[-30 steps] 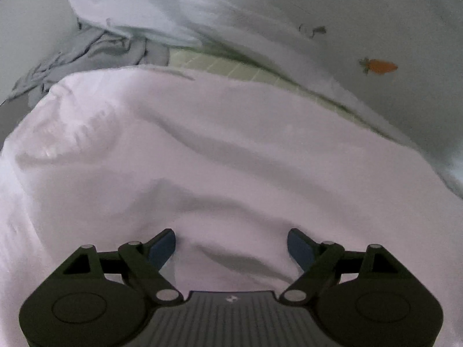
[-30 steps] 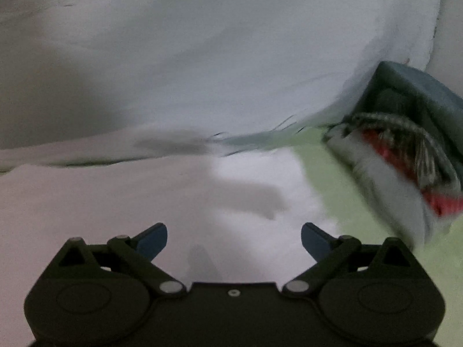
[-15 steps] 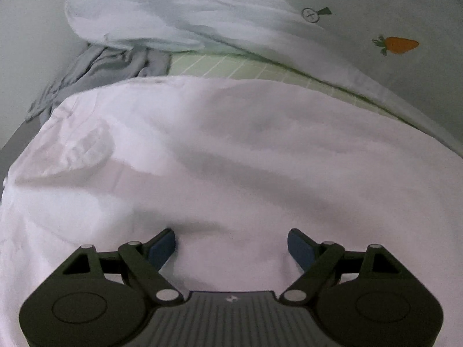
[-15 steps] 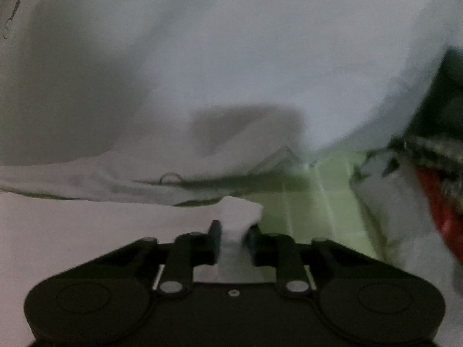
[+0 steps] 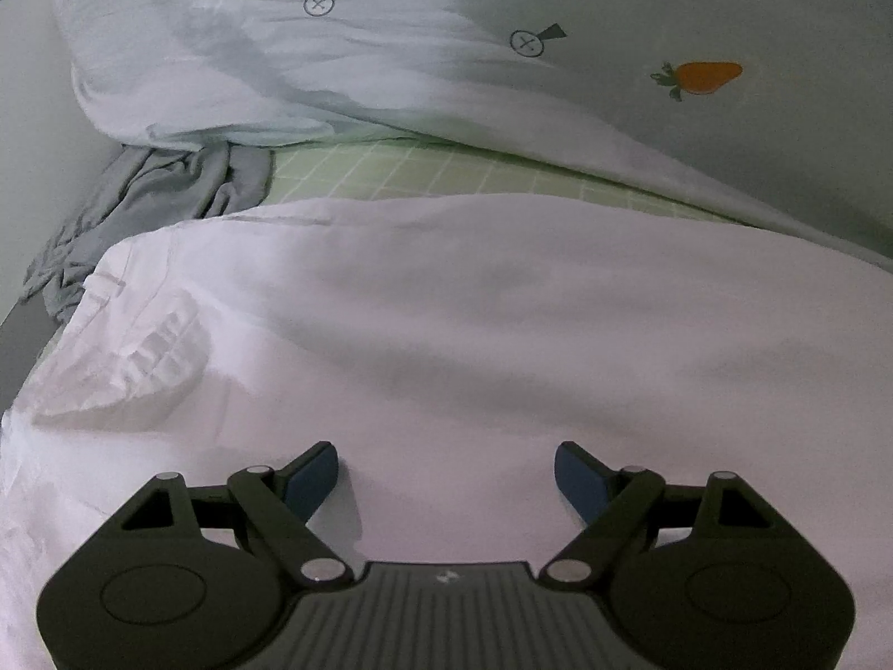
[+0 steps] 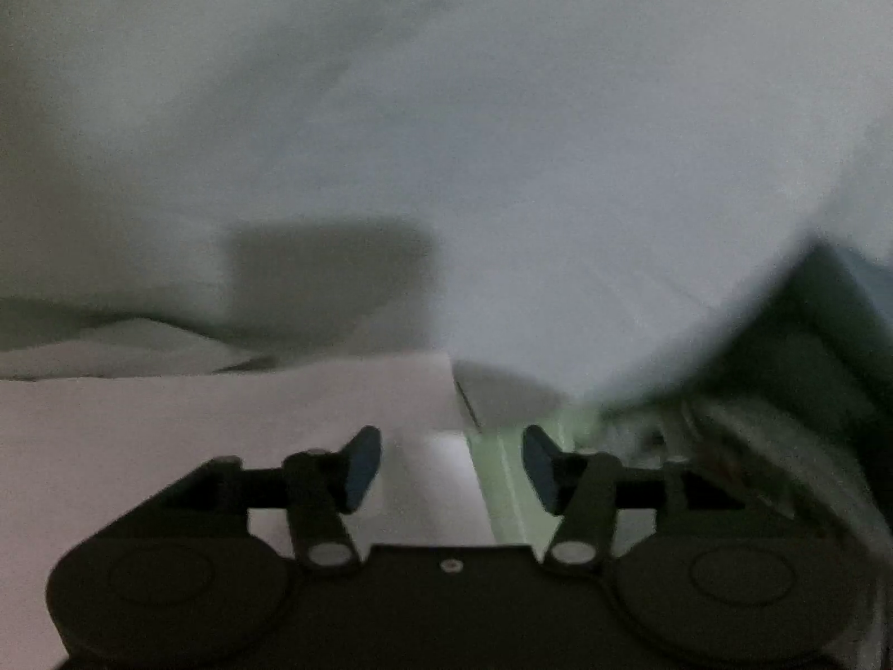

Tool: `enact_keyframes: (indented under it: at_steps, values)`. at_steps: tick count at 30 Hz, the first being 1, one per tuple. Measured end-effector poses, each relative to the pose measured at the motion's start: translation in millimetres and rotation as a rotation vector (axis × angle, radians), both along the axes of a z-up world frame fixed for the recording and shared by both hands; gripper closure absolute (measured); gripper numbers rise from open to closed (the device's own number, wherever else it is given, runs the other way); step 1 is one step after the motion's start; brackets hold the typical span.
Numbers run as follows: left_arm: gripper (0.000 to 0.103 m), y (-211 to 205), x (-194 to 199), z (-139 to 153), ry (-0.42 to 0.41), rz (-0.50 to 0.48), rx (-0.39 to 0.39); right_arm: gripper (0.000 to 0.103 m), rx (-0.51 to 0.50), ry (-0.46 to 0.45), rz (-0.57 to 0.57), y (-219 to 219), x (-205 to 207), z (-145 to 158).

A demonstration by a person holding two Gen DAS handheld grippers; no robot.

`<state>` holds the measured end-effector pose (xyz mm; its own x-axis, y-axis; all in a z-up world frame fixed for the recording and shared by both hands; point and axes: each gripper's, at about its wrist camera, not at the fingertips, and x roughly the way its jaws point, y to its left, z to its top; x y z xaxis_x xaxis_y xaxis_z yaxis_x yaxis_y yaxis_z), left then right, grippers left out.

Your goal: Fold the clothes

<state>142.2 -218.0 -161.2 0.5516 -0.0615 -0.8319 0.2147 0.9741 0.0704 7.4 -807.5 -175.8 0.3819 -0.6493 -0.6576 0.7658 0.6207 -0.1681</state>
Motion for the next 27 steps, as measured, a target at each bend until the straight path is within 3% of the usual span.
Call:
enact_keyframes:
  at_steps: [3, 13, 16, 17, 18, 21, 24, 27]
  values:
    - [0.018, 3, -6, 1, 0.012, 0.004, -0.027, 0.028, 0.092, -0.043, -0.06, 25, -43, 3]
    - [0.018, -11, -34, 18, 0.017, -0.069, -0.063, 0.027, 0.232, -0.177, -0.409, 84, -165, -16]
    - [0.018, -18, -43, 24, 0.02, -0.092, -0.081, 0.07, 0.262, -0.214, -0.392, 88, -172, -16]
    - [0.018, -20, -46, 25, 0.019, -0.101, -0.086, 0.075, 0.263, -0.218, -0.378, 90, -173, -14]
    - [0.018, -21, -49, 28, 0.017, -0.109, -0.088, 0.091, 0.264, -0.222, -0.365, 91, -175, -12]
    - [0.018, -21, -59, 34, 0.009, -0.12, -0.088, 0.096, 0.252, -0.224, -0.338, 95, -179, -7]
    - [0.018, -15, -70, 43, 0.0, -0.122, -0.106, 0.097, 0.202, -0.182, -0.35, 98, -185, -1]
    - [0.018, -7, -79, 51, -0.001, -0.123, -0.113, 0.095, 0.213, -0.16, -0.36, 99, -189, -6]
